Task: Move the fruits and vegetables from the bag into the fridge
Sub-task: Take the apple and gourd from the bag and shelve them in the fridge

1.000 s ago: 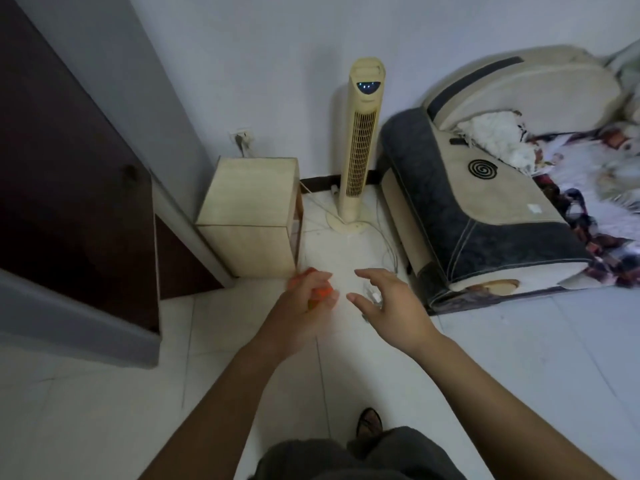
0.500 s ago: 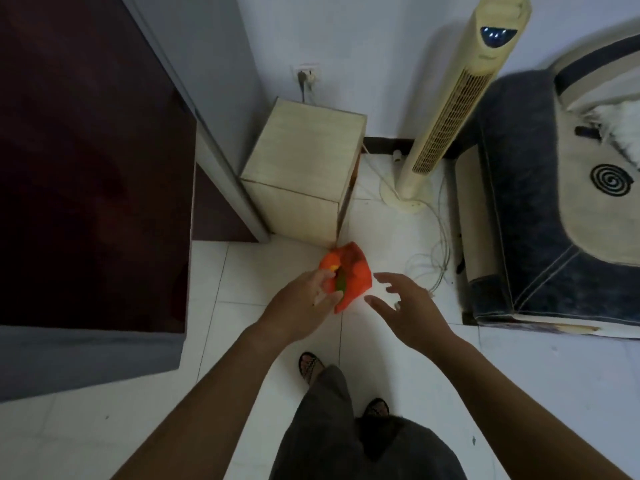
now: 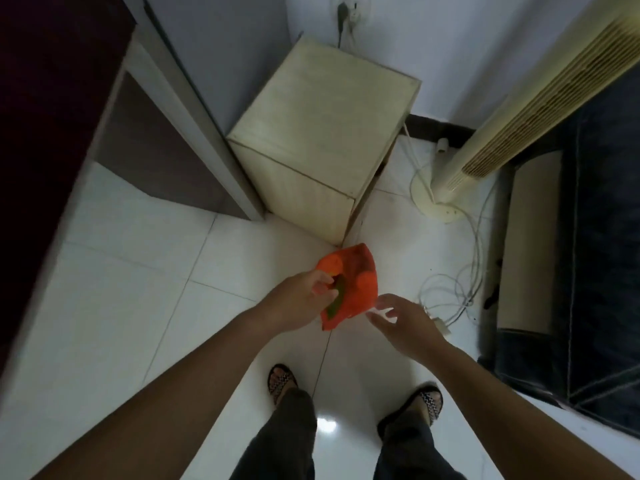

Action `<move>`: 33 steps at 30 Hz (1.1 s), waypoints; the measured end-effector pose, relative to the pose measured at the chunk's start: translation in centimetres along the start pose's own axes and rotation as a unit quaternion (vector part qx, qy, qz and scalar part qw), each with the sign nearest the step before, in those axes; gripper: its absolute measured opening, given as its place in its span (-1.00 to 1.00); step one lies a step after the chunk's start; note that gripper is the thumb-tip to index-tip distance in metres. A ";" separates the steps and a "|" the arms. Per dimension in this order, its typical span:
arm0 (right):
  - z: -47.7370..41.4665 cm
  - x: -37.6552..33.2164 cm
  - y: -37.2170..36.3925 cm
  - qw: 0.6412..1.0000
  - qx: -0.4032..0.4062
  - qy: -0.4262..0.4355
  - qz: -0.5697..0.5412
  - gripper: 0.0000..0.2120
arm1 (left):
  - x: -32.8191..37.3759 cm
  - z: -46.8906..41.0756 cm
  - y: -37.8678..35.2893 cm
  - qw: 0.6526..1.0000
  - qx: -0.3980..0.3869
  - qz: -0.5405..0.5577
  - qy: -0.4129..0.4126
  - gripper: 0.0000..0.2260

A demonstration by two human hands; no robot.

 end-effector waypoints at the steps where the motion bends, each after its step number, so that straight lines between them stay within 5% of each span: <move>1: -2.6 1.6 -0.8 0.999 -0.017 0.010 0.028 -0.66 | -1.6 -2.6 -0.5 1.000 0.005 0.003 0.004 -0.66; 7: -18.6 11.9 -5.6 0.974 -0.071 0.079 0.200 -0.52 | -10.8 -19.1 -4.0 0.996 0.060 -0.065 -0.012 -0.74; 10: -25.5 15.1 -6.7 0.947 -0.016 0.154 0.282 -0.44 | -15.1 -25.8 -4.3 0.986 0.131 -0.091 -0.052 -0.75; 17: -39.3 19.9 -8.6 0.938 0.000 0.248 0.243 -0.41 | -22.4 -38.4 -4.4 0.938 0.170 -0.252 -0.169 -0.50; 21: -43.4 22.4 -10.1 0.958 -0.012 0.217 0.188 -0.41 | -25.6 -43.1 -5.7 0.946 0.115 -0.269 -0.137 -0.44; 33: -43.2 26.4 -11.5 0.926 -0.057 0.212 0.308 -0.39 | -27.7 -44.1 -10.8 0.969 0.095 -0.196 -0.118 -0.49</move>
Point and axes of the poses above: each hand's wrist, its own z-axis away from the middle knuckle, its own y-axis out of the back of the hand, x = y × z, the point moved 8 cm from there along -z, towards the middle knuckle, and after that the axes turned 11 degrees about -x, right-handed, at the moved point
